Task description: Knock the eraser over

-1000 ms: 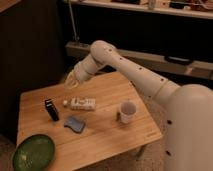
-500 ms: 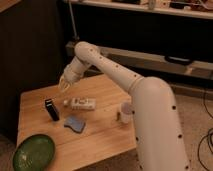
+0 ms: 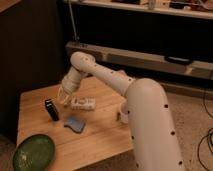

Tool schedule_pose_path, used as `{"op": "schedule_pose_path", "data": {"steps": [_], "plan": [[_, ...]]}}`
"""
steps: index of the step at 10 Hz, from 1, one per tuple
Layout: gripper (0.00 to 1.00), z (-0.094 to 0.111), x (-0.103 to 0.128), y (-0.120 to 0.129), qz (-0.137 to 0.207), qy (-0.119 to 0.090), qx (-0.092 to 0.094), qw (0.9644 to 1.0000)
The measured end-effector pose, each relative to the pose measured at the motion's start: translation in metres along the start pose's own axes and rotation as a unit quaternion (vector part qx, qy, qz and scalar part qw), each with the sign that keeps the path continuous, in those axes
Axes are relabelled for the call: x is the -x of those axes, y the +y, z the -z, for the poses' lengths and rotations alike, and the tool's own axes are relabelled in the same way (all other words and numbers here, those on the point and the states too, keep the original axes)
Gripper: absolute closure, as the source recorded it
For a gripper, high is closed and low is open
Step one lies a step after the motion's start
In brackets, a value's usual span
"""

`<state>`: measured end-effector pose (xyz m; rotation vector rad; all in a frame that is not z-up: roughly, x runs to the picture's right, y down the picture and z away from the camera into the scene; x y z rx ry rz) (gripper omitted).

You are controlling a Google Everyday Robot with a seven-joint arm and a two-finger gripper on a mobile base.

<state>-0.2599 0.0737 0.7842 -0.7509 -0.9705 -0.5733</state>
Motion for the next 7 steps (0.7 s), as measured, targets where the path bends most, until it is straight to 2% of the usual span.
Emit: {"op": "schedule_pose_path", "data": {"steps": [2, 5, 6, 7], "plan": [[0.95, -0.029, 0.011, -0.022, 0.021, 0.0, 0.03, 0.9993], [0.95, -0.064, 0.032, -0.063, 0.056, -0.007, 0.058, 0.9967], [0.95, -0.084, 0.05, -0.078, 0.072, -0.005, 0.069, 0.995], [0.95, -0.094, 0.06, -0.086, 0.075, 0.004, 0.071, 0.9946]]}}
